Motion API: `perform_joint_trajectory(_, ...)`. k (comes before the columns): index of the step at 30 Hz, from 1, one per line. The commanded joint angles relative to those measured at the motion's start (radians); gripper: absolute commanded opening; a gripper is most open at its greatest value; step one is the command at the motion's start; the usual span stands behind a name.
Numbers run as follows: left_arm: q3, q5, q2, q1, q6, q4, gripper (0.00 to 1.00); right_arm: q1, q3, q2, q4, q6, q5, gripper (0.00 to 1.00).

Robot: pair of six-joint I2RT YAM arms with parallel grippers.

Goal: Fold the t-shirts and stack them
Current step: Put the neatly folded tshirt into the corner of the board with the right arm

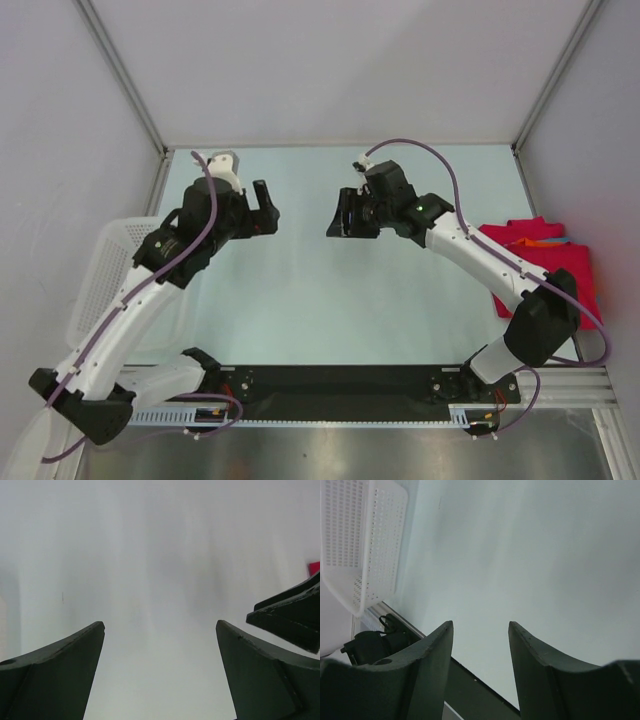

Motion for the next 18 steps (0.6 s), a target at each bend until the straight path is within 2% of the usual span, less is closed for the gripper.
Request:
perform_joint_trajectory(1, -0.141, -0.047, -0.066, 0.026, 0.001, 0.057, 1.00, 0.020, 0.027, -0.007, 0.028, 0.008, -0.021, 0.54)
perform_joint_trajectory(5, -0.247, 0.172, -0.081, 0.180, -0.048, 0.128, 1.00, 0.028, 0.006, 0.022, 0.036, 0.006, 0.002, 0.54)
perform_joint_trajectory(6, -0.258, 0.200, -0.073, 0.255, -0.060, 0.127, 1.00, 0.035, -0.002, 0.026, 0.034, 0.005, 0.038, 0.54)
perform_joint_trajectory(12, -0.249, 0.257, 0.019, 0.404, -0.036, 0.078, 0.99, 0.072, -0.002, 0.055, 0.005, -0.038, 0.202, 0.54)
perform_joint_trajectory(18, -0.235, 0.234, 0.057, 0.444, 0.015, 0.076, 1.00, 0.074, 0.021, 0.072, 0.000, -0.057, 0.223, 0.55)
